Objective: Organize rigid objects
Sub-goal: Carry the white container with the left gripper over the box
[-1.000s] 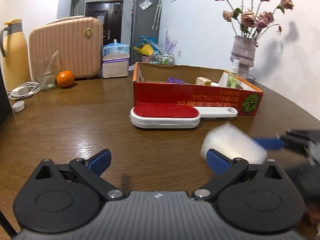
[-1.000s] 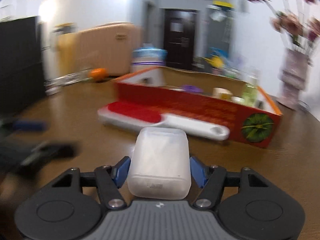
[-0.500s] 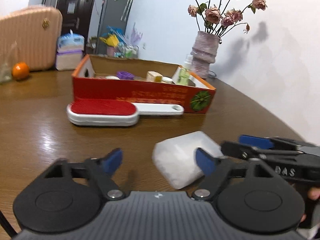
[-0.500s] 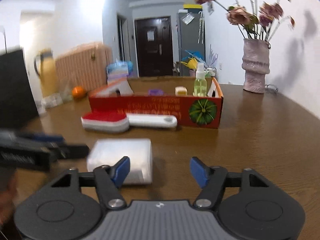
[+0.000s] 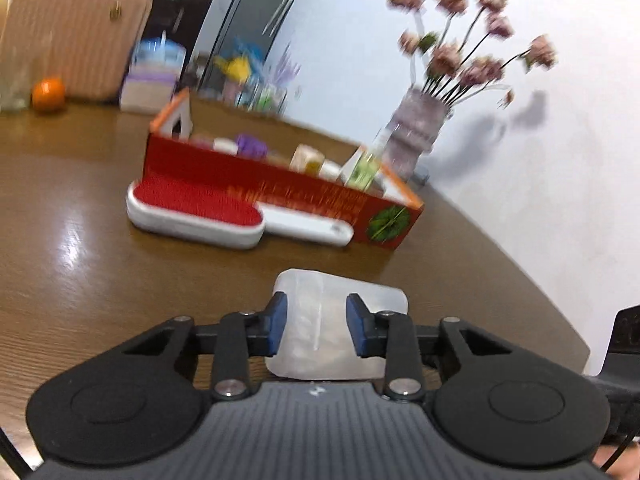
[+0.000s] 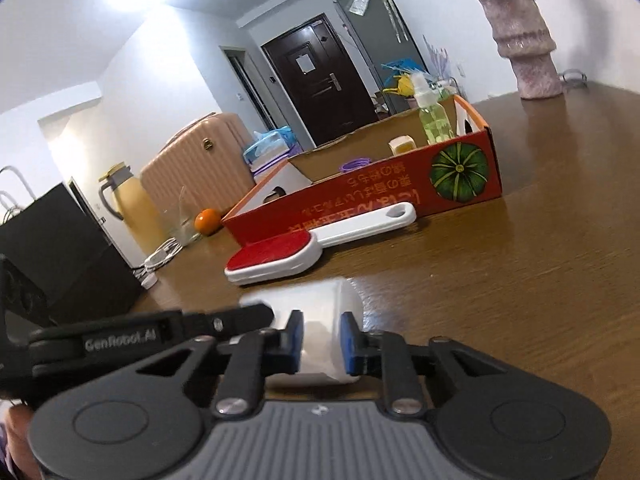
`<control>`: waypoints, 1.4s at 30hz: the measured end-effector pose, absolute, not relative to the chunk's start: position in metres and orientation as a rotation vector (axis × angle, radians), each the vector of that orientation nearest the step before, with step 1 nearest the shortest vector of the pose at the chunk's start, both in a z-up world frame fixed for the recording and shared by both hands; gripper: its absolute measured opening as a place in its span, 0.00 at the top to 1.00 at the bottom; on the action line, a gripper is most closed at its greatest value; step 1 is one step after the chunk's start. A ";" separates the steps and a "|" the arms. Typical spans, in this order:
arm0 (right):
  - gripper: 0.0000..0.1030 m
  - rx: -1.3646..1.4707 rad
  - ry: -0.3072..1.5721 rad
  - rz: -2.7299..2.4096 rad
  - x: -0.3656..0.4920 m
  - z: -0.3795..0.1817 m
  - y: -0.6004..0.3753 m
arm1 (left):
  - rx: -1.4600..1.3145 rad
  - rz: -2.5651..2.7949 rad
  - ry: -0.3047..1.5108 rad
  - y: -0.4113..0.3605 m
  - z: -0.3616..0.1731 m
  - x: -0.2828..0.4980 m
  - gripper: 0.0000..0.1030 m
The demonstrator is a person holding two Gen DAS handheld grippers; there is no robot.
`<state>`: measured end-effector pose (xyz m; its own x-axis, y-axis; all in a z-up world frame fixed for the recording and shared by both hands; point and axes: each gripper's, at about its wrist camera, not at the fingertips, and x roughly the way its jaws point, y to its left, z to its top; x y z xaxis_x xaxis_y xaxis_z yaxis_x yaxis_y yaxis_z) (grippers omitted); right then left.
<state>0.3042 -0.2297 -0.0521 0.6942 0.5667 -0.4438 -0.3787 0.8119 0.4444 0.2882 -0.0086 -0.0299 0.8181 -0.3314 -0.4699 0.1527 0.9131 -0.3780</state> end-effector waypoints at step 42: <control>0.80 0.333 0.619 0.281 0.605 -0.025 -0.165 | -0.414 -0.265 0.710 0.031 -0.025 0.613 0.63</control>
